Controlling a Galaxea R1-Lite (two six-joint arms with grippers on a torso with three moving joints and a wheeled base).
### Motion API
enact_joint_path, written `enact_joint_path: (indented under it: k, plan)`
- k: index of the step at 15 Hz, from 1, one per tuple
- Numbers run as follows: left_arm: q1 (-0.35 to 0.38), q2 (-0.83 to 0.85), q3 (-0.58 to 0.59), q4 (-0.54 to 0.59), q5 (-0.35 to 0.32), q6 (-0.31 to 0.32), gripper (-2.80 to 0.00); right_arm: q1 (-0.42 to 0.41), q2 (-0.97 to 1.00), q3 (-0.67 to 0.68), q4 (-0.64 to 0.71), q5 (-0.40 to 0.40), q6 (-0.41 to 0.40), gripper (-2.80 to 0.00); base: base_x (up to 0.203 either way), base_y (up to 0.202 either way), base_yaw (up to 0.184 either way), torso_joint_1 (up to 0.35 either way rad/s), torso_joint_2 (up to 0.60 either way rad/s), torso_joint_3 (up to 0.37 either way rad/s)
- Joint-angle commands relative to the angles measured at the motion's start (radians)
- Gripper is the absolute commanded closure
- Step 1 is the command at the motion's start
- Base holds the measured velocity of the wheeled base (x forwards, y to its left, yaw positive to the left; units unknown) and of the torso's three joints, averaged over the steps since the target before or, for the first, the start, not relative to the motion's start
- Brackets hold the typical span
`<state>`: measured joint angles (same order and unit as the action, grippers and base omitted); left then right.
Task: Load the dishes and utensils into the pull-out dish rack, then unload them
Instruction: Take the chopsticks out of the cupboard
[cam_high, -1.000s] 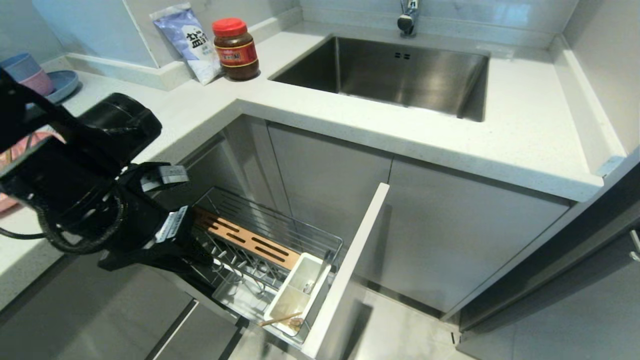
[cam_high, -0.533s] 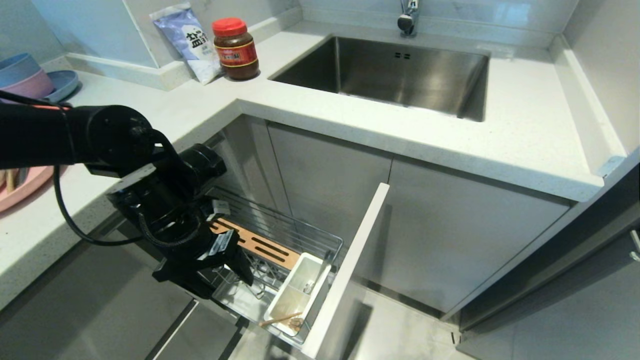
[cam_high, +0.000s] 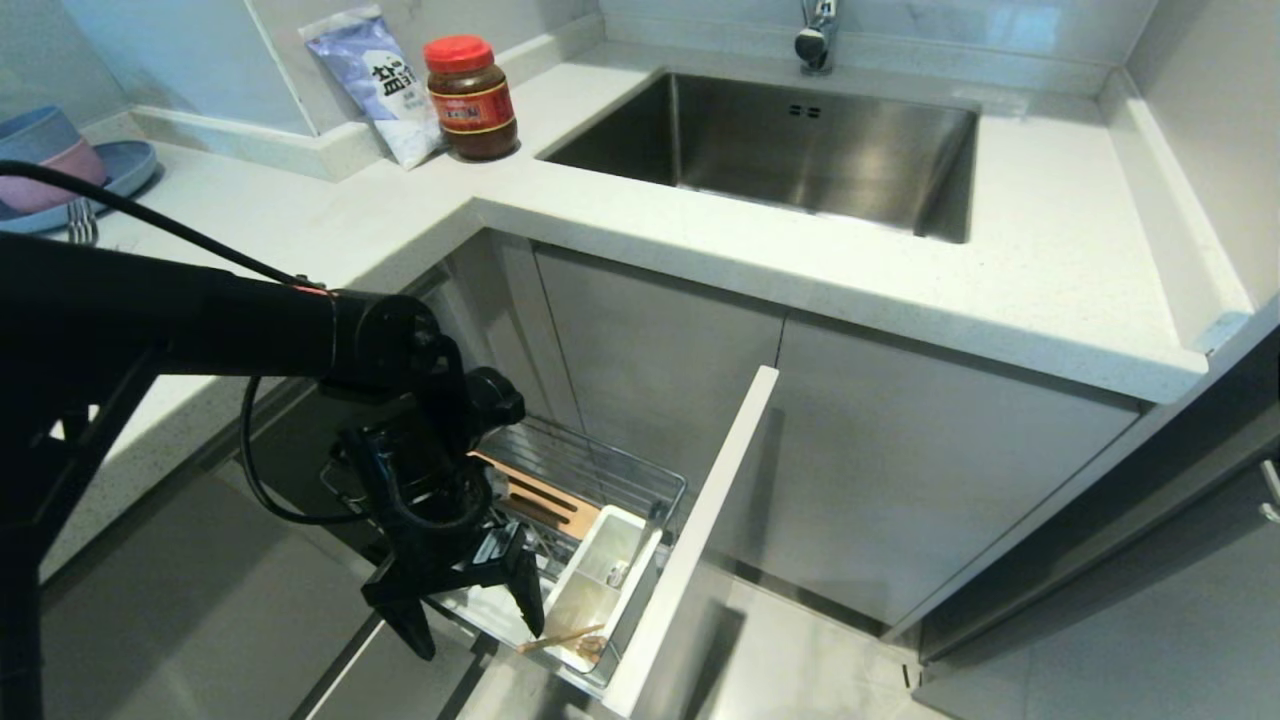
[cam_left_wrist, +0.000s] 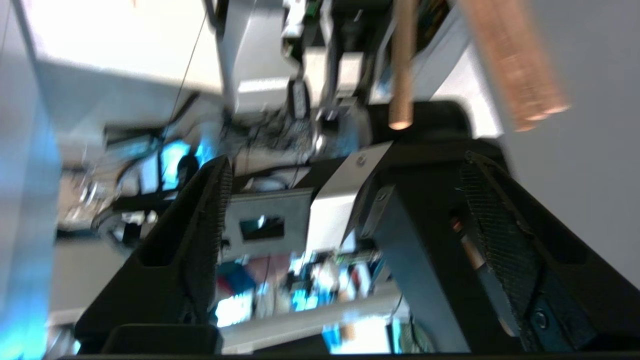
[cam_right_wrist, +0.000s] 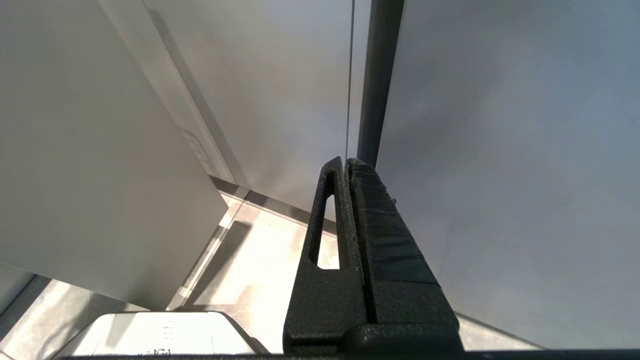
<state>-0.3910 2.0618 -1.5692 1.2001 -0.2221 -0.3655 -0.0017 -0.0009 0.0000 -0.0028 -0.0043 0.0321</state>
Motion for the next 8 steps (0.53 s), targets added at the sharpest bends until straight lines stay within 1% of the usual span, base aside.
enact_joint_path:
  k: [1,6,8]
  plan:
    - [-0.023,0.050,0.001,0.032,0.000,0.000,-2.80,0.000,-0.002,0.000,0.000,0.000,0.000,0.00,0.000,0.000,0.000,0.000,0.00,0.000]
    - [-0.044,0.130,0.000,0.019,0.006,-0.008,-2.80,0.000,-0.003,0.001,0.000,0.000,0.000,0.00,0.000,0.000,0.000,0.000,0.00,0.000]
    - [-0.046,0.166,-0.001,0.001,0.007,-0.027,-2.80,0.000,-0.004,0.002,0.000,0.000,0.000,0.00,0.000,0.000,0.000,0.000,0.00,0.000]
